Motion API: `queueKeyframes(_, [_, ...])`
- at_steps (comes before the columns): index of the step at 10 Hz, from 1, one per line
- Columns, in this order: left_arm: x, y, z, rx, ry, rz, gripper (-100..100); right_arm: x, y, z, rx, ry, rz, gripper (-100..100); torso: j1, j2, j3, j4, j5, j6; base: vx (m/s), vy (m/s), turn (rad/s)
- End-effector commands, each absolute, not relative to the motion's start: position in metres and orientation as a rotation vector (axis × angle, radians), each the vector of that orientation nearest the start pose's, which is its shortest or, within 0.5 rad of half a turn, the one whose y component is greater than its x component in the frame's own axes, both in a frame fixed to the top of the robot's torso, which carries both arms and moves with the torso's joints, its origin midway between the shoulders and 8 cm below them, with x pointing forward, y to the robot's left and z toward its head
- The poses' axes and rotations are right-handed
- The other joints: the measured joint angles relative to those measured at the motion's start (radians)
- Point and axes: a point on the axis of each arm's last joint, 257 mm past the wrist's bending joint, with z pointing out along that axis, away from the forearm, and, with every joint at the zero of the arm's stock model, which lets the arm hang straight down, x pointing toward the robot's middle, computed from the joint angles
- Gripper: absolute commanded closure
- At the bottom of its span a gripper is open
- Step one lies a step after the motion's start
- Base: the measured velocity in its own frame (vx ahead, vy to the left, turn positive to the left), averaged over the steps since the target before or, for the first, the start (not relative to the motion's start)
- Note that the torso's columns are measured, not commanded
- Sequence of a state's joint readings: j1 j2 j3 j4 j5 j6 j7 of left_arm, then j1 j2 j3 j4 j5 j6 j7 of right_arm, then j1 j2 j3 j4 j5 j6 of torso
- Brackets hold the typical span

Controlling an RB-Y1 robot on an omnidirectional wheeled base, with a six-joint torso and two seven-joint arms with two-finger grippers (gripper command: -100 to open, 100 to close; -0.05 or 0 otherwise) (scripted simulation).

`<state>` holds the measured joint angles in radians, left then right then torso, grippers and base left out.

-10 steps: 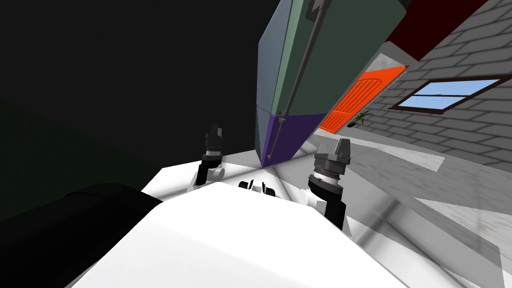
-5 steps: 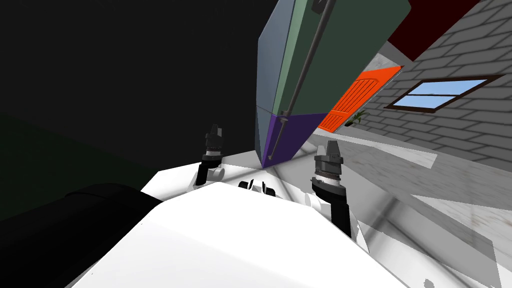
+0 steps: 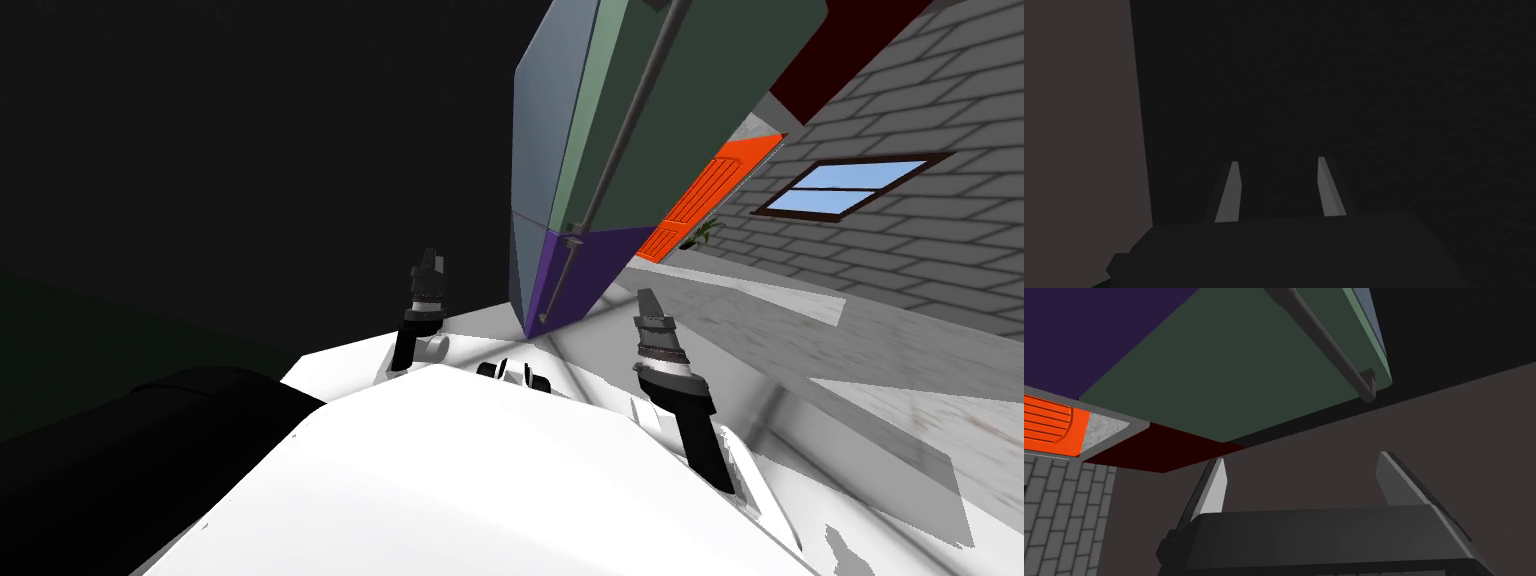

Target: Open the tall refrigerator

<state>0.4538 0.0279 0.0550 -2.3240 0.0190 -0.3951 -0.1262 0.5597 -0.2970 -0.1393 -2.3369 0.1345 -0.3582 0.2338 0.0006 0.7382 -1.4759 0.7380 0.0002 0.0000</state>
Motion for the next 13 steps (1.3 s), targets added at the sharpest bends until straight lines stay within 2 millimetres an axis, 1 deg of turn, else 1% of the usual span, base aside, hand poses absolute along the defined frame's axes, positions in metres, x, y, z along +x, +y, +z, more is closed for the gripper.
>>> queueKeyframes(1, [0.352,0.293,0.041,-0.61,0.662,-1.155,0,0.355,-0.303,-0.004,0.207,1.113,0.648,-100,0.0,-0.001,-0.001,0.0,0.0,0.0,0.095,0.119,-0.109])
queueKeyframes(7, [0.352,0.293,0.041,-0.61,0.662,-1.155,0,0.361,-0.339,-0.026,-0.038,1.293,0.297,-100,0.0,0.001,0.0,0.0,0.0,0.0,0.088,0.126,-0.091])
queueKeyframes(11, [0.352,0.293,0.041,-0.609,0.662,-1.155,0,0.367,-0.368,-0.032,-0.187,1.371,0.088,-100,-0.002,0.0,0.0,0.0,-0.001,0.0,0.072,0.127,-0.054])
queueKeyframes(12, [0.352,0.293,0.041,-0.609,0.662,-1.155,0,0.367,-0.367,-0.032,-0.194,1.373,0.087,-100,0.0,-0.001,0.0,0.0,0.0,0.0,0.066,0.087,-0.012])
queueKeyframes(13, [0.352,0.293,0.041,-0.609,0.662,-1.155,0,0.369,-0.374,-0.033,-0.229,1.388,0.04,-100,-0.002,0.0,0.0,0.0,-0.001,0.0,0.056,0.071,-0.01])
